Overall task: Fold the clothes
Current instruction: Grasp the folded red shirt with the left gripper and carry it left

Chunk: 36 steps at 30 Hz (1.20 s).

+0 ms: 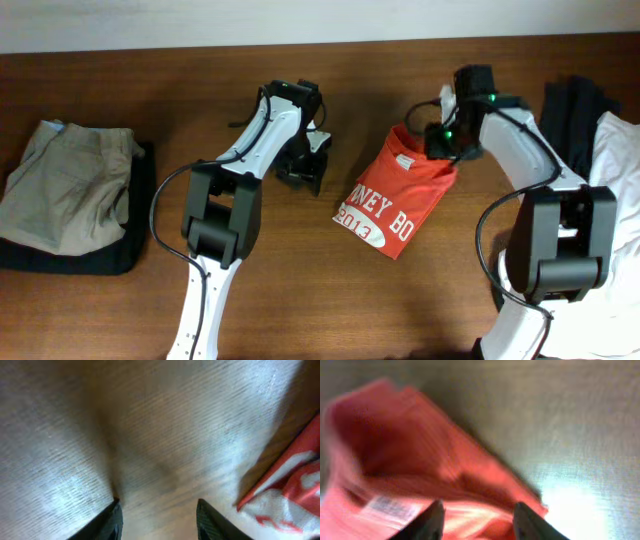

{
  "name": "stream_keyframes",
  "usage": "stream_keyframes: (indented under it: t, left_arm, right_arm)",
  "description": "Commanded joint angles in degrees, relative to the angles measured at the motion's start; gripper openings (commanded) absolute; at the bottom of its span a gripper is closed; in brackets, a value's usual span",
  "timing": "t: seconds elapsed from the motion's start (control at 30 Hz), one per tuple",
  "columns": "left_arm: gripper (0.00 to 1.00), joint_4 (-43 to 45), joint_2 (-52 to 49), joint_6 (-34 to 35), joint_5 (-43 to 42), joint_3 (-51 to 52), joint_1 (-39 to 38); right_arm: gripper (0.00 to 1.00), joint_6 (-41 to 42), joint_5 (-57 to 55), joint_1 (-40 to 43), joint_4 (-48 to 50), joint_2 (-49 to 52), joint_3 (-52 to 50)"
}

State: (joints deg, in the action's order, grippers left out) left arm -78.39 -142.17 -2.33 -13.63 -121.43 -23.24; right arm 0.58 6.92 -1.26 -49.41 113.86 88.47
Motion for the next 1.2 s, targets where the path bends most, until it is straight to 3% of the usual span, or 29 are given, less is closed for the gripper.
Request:
stream_keyframes:
  t: [0.0,0.03,0.07,0.13,0.3,0.43,0.47,0.5,0.57,0.6,0.63,0.67,0.73,0.83,0.9,1.03,1.1,1.17]
  left_arm:
    - [0.81,9.0,5.8,-3.3,-5.4,-6.3,0.9]
    - [0.96,12.4,5.9,-8.5,-10.5,-7.5,0.9]
    - [0.99,14.7,5.9,-10.4,-14.0,-7.5,0.9]
    - [0.99,18.2,3.8,-12.8,-21.9,-7.2,0.5]
    - [0.99,23.8,-4.9,-12.9,-38.2,-7.2,-0.7]
    - [0.99,23.9,-11.7,-12.7,-41.1,-7.2,-4.4]
    - [0.94,23.9,-12.5,-12.7,-41.3,-7.2,-5.6]
    - [0.81,24.2,-12.8,-12.7,-41.0,-7.2,-6.6]
    - [0.65,26.0,-12.8,-11.8,-41.1,-7.2,-7.1]
    - [0.49,27.3,-12.8,-9.5,-41.1,-7.2,-7.0]
    - [0.18,27.9,-12.8,-8.7,-41.1,-7.2,-6.8]
    - [0.01,28.1,-12.8,-8.4,-41.0,-7.5,-6.6]
    - [0.01,28.0,-12.7,-8.4,-40.7,-10.0,-5.0]
    - [0.01,19.0,-12.7,-8.5,-25.2,-23.8,2.1]
    - [0.01,12.1,-12.7,-8.5,-19.7,-34.5,7.5]
    - [0.01,-7.3,-12.7,-8.4,5.8,-52.2,17.8]
    - [0.01,-17.1,-12.6,-5.7,10.2,-56.1,23.4]
    - [0.01,-18.3,-10.2,-2.8,11.8,-55.9,27.3]
  right_arm:
    - [0.50,-1.9,1.5,-1.2,-12.3,-0.3,12.0]
    - [0.50,-1.9,1.5,-1.1,-16.2,-0.8,15.3]
    - [0.51,-1.9,1.5,-0.9,-20.0,-1.3,18.3]
    - [0.51,-1.9,1.5,-0.5,-27.8,-2.2,22.9]
    - [0.51,-1.9,1.3,-0.5,-34.4,-2.3,23.7]
    - [0.50,-1.9,1.2,2.4,-36.4,-2.9,23.7]
    - [0.50,-2.3,1.3,4.2,-37.2,-3.3,23.7]
    - [0.50,-2.3,1.3,6.0,-37.8,-3.6,23.7]
    - [0.50,-2.3,1.3,8.4,-38.4,-3.8,23.7]
    - [0.50,-2.3,1.4,8.9,-38.4,-3.8,23.7]
    - [0.50,-2.8,1.5,9.2,-38.4,-3.8,23.7]
    - [0.50,-3.2,1.5,9.2,-38.2,-3.8,23.7]
    - [0.50,-3.3,1.5,9.2,-38.2,-3.8,23.7]
    - [0.50,-3.8,1.5,9.2,-38.1,-3.8,23.7]
    - [0.50,-4.7,1.4,9.2,-38.0,-3.8,23.7]
    - [0.47,-4.9,-0.1,10.4,-38.1,-3.8,23.7]
    - [0.47,-4.8,0.0,12.2,-39.2,-3.8,23.7]
    - [0.47,-4.9,0.0,13.0,-39.7,-3.8,23.7]
